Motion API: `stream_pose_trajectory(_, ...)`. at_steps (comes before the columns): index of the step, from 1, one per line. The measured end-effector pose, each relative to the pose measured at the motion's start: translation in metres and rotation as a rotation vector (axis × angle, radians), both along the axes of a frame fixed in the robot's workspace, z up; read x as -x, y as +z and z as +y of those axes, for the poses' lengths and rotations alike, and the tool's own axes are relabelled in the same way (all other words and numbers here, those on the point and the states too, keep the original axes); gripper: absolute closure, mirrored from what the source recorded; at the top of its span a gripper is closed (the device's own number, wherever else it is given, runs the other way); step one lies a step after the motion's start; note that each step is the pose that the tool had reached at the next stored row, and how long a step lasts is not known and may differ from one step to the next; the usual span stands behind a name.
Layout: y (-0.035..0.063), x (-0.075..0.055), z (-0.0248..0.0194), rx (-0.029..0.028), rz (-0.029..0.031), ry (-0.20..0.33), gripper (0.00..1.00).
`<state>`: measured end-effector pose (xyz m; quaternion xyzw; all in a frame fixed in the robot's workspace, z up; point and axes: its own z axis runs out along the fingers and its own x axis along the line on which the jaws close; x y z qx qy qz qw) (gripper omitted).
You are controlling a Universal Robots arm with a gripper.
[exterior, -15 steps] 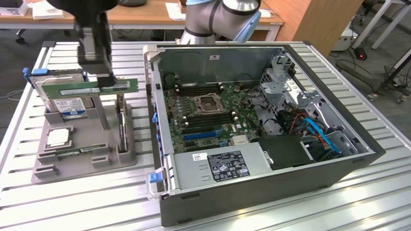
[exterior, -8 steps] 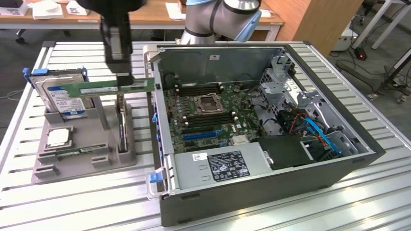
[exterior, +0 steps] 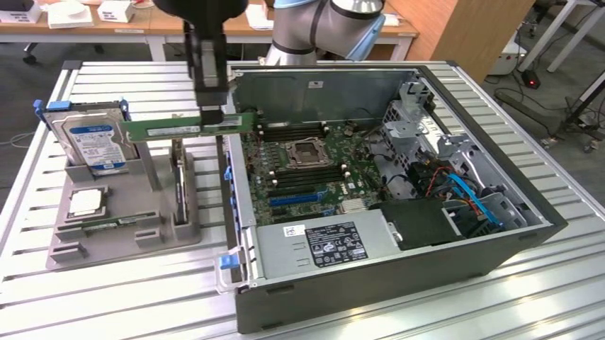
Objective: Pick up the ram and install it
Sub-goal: 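Pick up the ram and move it above insertion slot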
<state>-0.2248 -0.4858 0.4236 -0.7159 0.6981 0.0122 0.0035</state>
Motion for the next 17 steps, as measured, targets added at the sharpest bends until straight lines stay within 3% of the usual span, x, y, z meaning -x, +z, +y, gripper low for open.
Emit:
stream_pose_trajectory(8,0.0,-0.022,0.0,-0.0001,0.0,0.0,0.89)
stream_pose_trajectory(17,0.0,-0.055,0.0,-0.001,0.0001,0.0,0.89)
